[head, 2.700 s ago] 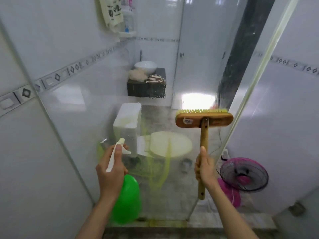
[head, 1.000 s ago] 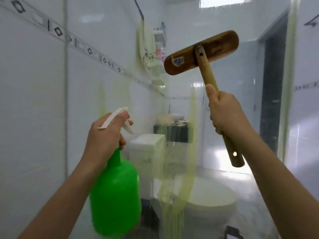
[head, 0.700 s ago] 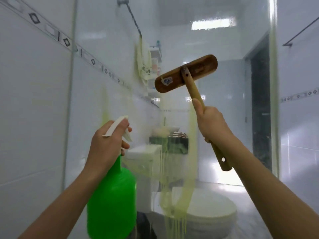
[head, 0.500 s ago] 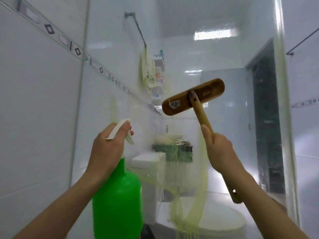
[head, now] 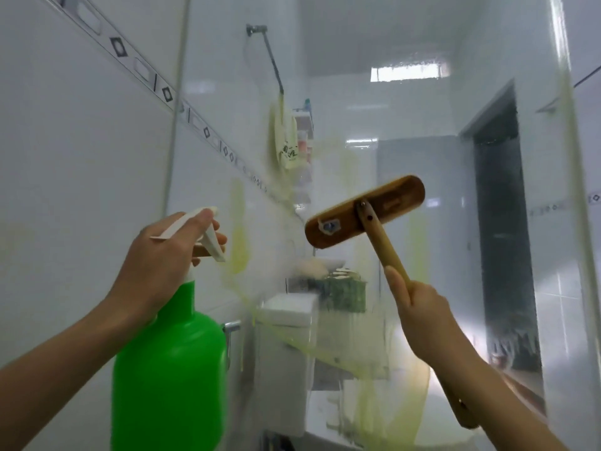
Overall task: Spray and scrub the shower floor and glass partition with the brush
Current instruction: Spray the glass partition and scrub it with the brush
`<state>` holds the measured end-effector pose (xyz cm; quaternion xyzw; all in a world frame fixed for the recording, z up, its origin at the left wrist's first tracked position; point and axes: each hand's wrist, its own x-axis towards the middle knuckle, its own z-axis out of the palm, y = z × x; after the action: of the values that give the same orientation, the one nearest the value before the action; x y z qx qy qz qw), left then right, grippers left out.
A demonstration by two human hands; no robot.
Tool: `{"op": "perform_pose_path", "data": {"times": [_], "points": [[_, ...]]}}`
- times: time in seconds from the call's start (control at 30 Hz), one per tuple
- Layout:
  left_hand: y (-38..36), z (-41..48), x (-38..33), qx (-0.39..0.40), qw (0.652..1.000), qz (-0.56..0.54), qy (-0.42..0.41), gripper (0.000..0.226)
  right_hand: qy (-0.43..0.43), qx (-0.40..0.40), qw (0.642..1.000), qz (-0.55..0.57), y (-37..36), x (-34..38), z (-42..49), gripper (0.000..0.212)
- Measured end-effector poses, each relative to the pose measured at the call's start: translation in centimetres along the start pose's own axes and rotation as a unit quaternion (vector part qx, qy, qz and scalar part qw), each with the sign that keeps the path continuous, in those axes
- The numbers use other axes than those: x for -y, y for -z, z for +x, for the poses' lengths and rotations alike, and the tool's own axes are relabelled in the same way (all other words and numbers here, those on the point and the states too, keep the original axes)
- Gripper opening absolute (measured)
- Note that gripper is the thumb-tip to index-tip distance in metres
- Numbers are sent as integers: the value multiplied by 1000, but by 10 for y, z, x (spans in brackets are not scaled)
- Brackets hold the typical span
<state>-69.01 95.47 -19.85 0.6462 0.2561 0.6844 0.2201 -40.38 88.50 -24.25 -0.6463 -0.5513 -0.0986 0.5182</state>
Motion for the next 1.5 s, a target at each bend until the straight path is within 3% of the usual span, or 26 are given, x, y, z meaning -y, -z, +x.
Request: {"op": "perform_pose_path", "data": {"times": [0.17, 0.33, 0.43, 0.57, 0.67, 0.87, 0.97, 1.07, 1.23, 1.43, 1.5], "points": [[26, 6, -6, -14, 1000, -7, -13, 34, 30, 10, 999, -22, -3, 64, 58, 58], [40, 9, -11, -30, 999, -20, -7, 31, 149, -84, 980, -102, -17, 57, 47, 39], [42, 7, -8, -31, 999, -17, 0, 30, 216, -117, 948, -202, -22, 46, 27, 67], [43, 6, -3, -25, 999, -22, 9, 29, 254, -140, 923, -254, -22, 98, 65, 91], [45, 6, -2, -28, 999, -23, 11, 29, 245, -134, 930, -240, -19, 126, 80, 84], [50, 10, 0, -18, 999, -16, 26, 29, 168, -69, 949, -259, -38, 72, -12, 81], [52, 12, 2, -18, 999, -6, 29, 30, 208, -127, 943, -227, -42, 115, 41, 78], [54, 13, 3, -26, 999, -5, 35, 30, 218, -131, 946, -200, -42, 147, 78, 77], [61, 20, 3, -36, 998, -13, 53, 29, 175, -78, 954, -230, -67, 90, -13, 85], [69, 22, -1, -45, 998, 1, 53, 30, 223, -114, 946, -206, -61, 169, 78, 72], [70, 23, 0, -46, 997, 0, 57, 30, 210, -109, 954, -183, -69, 163, 68, 72]]}}
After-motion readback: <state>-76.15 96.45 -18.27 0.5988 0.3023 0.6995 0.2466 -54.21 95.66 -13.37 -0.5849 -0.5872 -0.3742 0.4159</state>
